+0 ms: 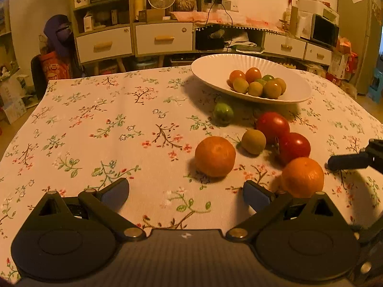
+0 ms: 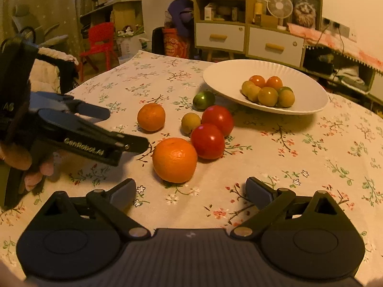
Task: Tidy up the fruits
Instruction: 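Withdraw both grippers from the plate back over the remaining fruits, then grasp an orange with the left gripper while the right gripper grasps another orange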
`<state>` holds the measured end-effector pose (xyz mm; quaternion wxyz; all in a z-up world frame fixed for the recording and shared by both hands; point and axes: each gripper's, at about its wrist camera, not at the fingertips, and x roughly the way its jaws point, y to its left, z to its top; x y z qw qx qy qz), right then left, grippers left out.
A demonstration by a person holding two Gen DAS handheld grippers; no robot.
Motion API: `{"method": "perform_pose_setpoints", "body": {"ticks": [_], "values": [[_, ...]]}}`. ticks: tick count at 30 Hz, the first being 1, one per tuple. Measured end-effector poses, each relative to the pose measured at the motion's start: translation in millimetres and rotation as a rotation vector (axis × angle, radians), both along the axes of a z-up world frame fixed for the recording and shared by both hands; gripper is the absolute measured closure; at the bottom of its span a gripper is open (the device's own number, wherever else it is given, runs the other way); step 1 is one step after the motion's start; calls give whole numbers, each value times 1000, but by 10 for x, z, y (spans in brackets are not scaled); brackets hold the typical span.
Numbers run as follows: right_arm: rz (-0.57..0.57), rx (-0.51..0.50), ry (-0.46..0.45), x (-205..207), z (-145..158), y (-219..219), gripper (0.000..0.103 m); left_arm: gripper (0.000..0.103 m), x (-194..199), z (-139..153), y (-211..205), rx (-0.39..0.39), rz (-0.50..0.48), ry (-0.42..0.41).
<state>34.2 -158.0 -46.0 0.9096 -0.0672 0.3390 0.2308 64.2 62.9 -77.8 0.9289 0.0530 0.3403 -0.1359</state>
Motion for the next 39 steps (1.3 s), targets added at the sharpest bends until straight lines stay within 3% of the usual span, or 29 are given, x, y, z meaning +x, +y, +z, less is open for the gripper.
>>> {"method": "perform_pose_setpoints", "body": {"ticks": [8, 13, 28, 39], "values": [[27, -20, -24, -13, 2, 112, 22, 0, 63, 9, -102, -4, -8, 1], [33, -17, -34, -12, 12, 148, 33, 6, 68, 27, -175, -10, -35, 2], [29, 13, -34, 42, 40, 171, 55, 35, 80, 75, -227, -20, -54, 6], [22, 27, -28, 57, 44, 161, 63, 58, 58, 107, -187, -27, -37, 20]]}}
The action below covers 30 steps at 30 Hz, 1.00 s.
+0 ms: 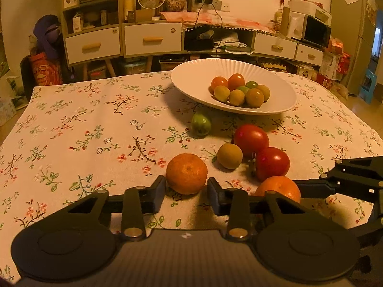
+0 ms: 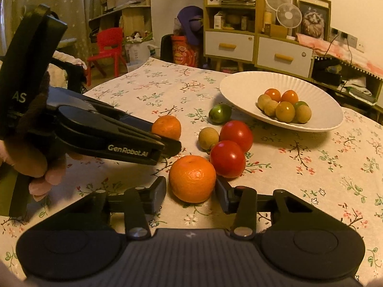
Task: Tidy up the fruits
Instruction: 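Grasp an orange with the left gripper while the right gripper grasps another orange, then carry both held oranges over the white plate and lower them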
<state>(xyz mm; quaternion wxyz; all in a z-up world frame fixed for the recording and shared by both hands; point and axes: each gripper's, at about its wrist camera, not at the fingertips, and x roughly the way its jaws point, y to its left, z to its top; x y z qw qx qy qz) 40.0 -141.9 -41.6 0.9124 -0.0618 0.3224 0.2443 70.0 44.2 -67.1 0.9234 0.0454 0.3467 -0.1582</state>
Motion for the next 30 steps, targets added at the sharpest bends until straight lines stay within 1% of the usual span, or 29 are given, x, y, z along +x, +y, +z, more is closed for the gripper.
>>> {"method": "perform_pose_setpoints", "body": {"ticks": [2, 13, 20, 25, 30], "values": [[-4, -1, -2, 2, 2, 0, 64, 59, -1, 1, 4, 0, 1, 0], [-6, 12, 1, 3, 18, -22, 65, 60, -20, 24, 39, -9, 5, 16], [-3, 23, -28, -48, 122, -78, 66, 60, -70, 104, 48, -23, 2, 4], [-28, 43, -29, -44, 207, -168, 66, 60, -90, 179, 8, -26, 1, -7], [-78, 59, -44, 43, 278, -292, 66, 60, -52, 274, -50, -38, 10, -18]]}}
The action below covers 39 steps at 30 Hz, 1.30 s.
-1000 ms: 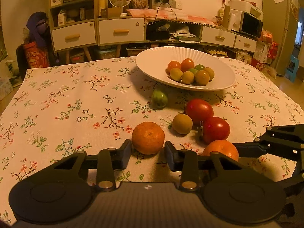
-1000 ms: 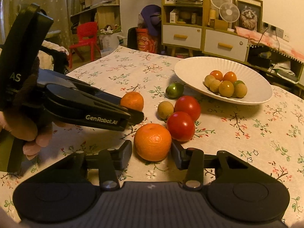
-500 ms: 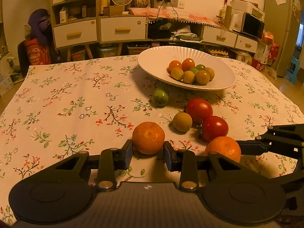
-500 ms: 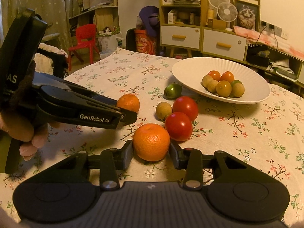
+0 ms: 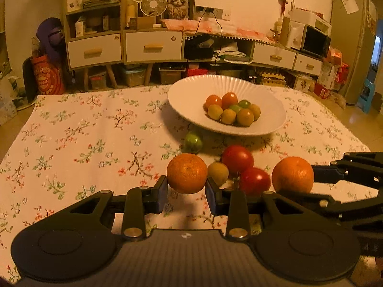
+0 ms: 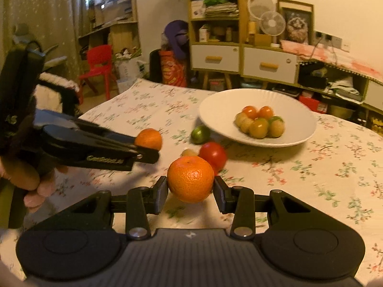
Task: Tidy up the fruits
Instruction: 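Carry both held oranges over the white plate and lower them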
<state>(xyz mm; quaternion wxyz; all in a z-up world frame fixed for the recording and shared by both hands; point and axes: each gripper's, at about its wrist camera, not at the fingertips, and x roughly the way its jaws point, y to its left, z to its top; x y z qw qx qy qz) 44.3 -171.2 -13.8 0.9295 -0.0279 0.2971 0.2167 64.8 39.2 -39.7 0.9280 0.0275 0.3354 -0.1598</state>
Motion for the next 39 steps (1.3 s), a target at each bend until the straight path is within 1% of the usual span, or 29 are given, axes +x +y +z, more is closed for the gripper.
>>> {"method": "perform_pose_setpoints", "body": {"ticks": [8, 11, 14, 19, 24, 31, 39], "values": [[-84, 19, -20, 180, 75, -228, 66, 60, 74, 92, -125, -38, 1, 13], [-105, 38, -9, 298, 111, -313, 66, 60, 127, 138, -193, -37, -6, 6], [-114, 28, -12, 452, 134, -379, 66, 60, 206, 187, -269, -47, -18, 3], [-146, 29, -17, 694, 145, -513, 66, 60, 400, 230, -423, -38, -36, -18], [-157, 35, -24, 915, 142, -595, 66, 60, 659, 254, -583, -48, -49, -28], [-162, 29, -25, 1139, 80, -651, 66, 61, 957, 216, -746, -39, -63, -35], [-155, 40, -1, 1343, -10, -729, 66, 61, 1237, 152, -845, -38, -73, -27]]}}
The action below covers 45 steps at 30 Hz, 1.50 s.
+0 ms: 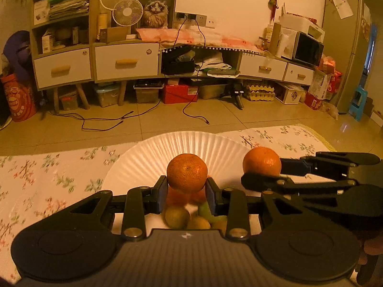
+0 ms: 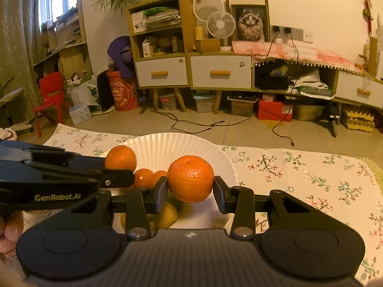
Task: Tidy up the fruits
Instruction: 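Carry both held oranges over the white plate and lower them, then open both grippers to release the oranges on the plate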
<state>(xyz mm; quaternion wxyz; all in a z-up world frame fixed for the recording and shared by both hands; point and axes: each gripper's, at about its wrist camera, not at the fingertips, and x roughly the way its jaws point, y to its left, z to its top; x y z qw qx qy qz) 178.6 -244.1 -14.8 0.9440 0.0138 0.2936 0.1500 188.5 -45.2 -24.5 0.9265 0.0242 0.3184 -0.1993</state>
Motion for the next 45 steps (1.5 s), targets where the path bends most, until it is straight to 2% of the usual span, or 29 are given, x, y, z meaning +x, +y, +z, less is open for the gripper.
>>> {"method": "perform_pose_setpoints", "body": {"ticks": [13, 17, 26, 32, 41, 45], "values": [[92, -54, 11, 204, -40, 65, 66, 61, 304, -49, -29, -6, -65, 25], [108, -84, 11, 239, -55, 97, 66, 60, 381, -41, -46, 18, -81, 22], [91, -79, 6, 342, -26, 61, 66, 60, 483, -96, -121, 78, -110, 39], [135, -119, 6, 352, -49, 111, 66, 60, 512, -113, -7, 40, -126, 77], [172, -157, 14, 391, -24, 130, 65, 59, 507, -94, -47, 63, -143, 60], [170, -159, 7, 369, -18, 133, 61, 54, 492, -69, -28, 54, -133, 47]]}}
